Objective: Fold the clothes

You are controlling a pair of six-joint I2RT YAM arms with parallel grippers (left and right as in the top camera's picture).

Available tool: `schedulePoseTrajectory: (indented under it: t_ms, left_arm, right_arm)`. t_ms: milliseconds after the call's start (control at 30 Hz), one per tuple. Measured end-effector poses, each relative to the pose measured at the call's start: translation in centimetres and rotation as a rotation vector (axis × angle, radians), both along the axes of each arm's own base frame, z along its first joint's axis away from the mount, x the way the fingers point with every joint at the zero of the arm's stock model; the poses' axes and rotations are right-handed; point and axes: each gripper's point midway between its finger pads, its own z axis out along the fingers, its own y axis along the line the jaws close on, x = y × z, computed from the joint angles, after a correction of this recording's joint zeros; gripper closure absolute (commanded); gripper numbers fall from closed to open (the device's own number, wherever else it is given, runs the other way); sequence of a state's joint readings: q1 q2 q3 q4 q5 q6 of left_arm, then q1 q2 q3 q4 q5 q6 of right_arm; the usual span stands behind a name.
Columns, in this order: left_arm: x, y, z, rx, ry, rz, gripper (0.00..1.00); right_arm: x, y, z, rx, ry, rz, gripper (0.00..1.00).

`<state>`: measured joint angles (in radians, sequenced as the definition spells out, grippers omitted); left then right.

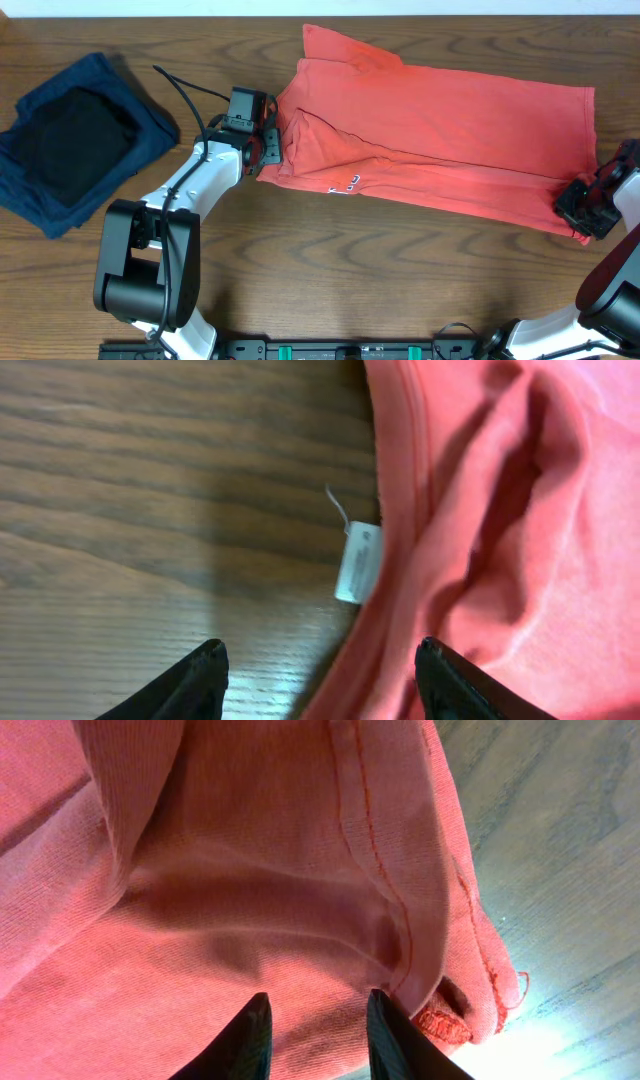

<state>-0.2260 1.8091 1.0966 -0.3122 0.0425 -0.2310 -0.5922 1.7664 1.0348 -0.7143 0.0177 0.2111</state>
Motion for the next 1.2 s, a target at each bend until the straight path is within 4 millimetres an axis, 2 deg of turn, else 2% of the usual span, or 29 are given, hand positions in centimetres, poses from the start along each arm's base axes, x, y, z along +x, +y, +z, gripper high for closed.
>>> schedulePoseTrajectory:
  t_ms: [67, 167, 267, 300, 400, 600, 900, 1033, 1200]
  left_arm:
    - [-0.2, -0.4, -0.1, -0.021, 0.009, -0.011, 0.39]
    - [-0.6, -1.0, -0.4, -0.053, 0.033, -0.022, 0.55]
    - [-1.6, -1.1, -1.3, -0.063, 0.077, -0.029, 0.8]
    - [-2.1, -1.1, -1.9, -0.063, 0.1, -0.027, 0.92]
    - [-4.0, -0.8, -3.7, -0.05, 0.186, -0.03, 0.94]
    - [-7.0, -0.2, -3.9, -0.047, 0.326, -0.005, 0.94]
    - [-14.8, 3.0, -3.9, -0.027, 0.664, 0.165, 0.94]
    - [-16.5, 3.4, -3.8, -0.007, 0.737, 0.179, 0.94]
    - [-18.0, 3.8, -3.6, 0.012, 0.798, 0.187, 0.94]
  right_arm:
    - [0.0, 0.0, 0.0, 0.001, 0.002, 0.0, 0.69]
    - [0.0, 0.0, 0.0, 0.001, 0.002, 0.0, 0.69]
    - [0.0, 0.0, 0.0, 0.002, 0.001, 0.0, 0.69]
    - [0.0, 0.1, 0.0, 0.003, 0.001, 0.0, 0.69]
    - [0.0, 0.1, 0.0, 0.004, 0.0, 0.0, 0.69]
    - [0.1, 0.0, 0.0, 0.002, -0.003, 0.0, 0.69]
    - [-0.3, -0.4, 0.0, -0.024, 0.019, -0.004, 0.69]
    - [-0.7, -0.6, 0.0, -0.029, 0.032, -0.009, 0.73]
    - [-2.3, -0.8, -0.1, -0.027, 0.089, -0.037, 0.73]
